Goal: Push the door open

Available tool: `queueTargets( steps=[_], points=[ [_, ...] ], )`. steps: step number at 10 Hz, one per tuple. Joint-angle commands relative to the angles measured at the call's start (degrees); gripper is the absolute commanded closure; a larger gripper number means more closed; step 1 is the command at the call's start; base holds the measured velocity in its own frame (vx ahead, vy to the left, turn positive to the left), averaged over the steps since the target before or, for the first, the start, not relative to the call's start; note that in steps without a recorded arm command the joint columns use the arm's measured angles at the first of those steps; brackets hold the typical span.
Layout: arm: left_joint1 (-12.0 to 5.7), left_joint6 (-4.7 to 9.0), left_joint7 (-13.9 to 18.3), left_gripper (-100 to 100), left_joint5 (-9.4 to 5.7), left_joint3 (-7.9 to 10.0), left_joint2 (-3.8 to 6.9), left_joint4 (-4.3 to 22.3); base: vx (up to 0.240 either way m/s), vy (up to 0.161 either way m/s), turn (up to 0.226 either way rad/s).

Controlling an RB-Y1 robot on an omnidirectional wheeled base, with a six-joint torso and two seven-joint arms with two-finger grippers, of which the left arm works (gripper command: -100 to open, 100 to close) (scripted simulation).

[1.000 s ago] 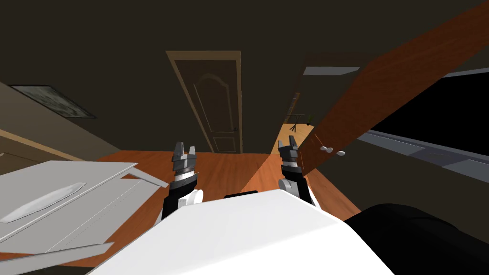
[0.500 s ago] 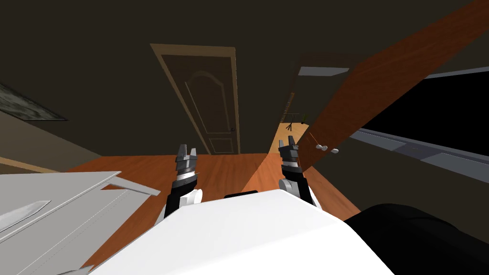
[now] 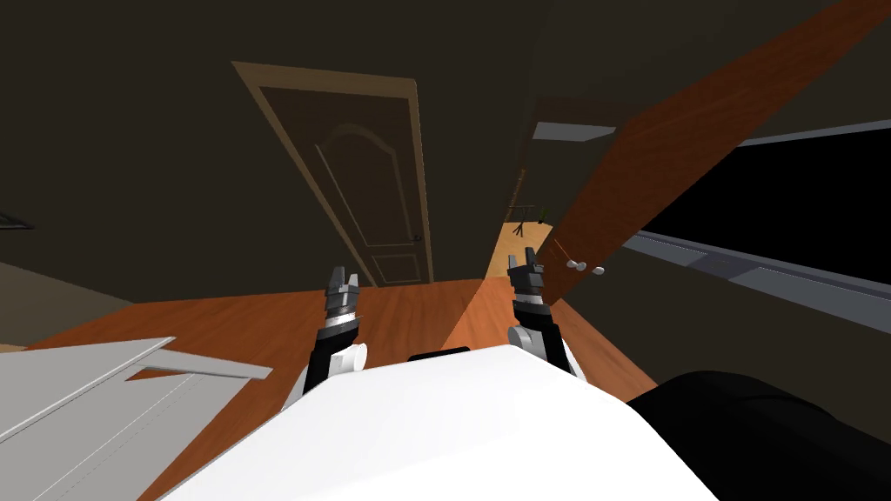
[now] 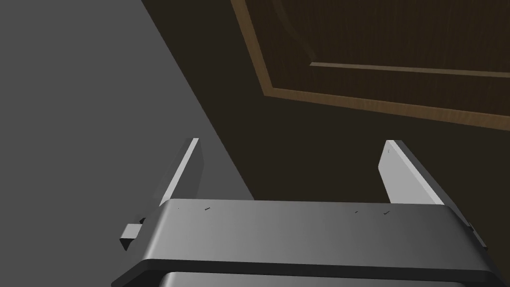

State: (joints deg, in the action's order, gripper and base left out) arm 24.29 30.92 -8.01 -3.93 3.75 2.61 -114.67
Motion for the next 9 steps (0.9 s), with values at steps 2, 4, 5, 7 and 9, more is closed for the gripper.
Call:
queueTargets(
  steps=[2,4,5,7,9],
  points=[
    [-1.63,0.53,0.36,-100,0.18,1.64,0.79,4.23,0.051,0.005,-0.121],
    [-2.47,0.74,0.58,-100,0.25,2.52,1.21,6.27,0.075,0.006,-0.151],
    [-3.31,0.95,0.8,-100,0.31,3.4,1.63,8.31,0.063,0.01,-0.099],
    [-5.09,1.38,1.28,-100,0.45,5.27,2.49,12.17,0.084,0.009,-0.2],
    [-6.02,1.61,1.53,-100,0.52,6.24,2.94,14.89,0.083,0.016,-0.114]
  ],
)
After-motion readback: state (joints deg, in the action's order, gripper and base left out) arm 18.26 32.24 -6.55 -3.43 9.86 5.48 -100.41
